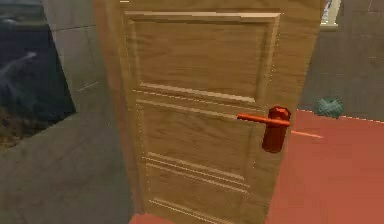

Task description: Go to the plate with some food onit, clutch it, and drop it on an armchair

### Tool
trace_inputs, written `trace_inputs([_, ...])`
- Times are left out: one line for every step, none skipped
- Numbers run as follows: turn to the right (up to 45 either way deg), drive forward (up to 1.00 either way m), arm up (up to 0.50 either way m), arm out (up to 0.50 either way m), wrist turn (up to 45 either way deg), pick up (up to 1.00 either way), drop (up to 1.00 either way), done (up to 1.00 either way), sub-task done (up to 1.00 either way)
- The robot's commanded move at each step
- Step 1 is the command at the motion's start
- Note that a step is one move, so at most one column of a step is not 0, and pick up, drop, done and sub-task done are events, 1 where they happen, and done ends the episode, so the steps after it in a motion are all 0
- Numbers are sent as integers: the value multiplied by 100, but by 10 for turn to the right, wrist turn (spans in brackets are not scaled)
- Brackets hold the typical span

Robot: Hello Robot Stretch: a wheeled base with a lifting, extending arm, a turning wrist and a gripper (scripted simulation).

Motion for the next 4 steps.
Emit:
trace_inputs([450, 0, 0, 0, 0, 0, 0, 0, 0])
trace_inputs([390, 0, 0, 0, 0, 0, 0, 0, 0])
trace_inputs([0, 0, 50, 0, 0, 0, 0, 0, 0])
trace_inputs([0, 0, 36, 0, 0, 0, 0, 0, 0])
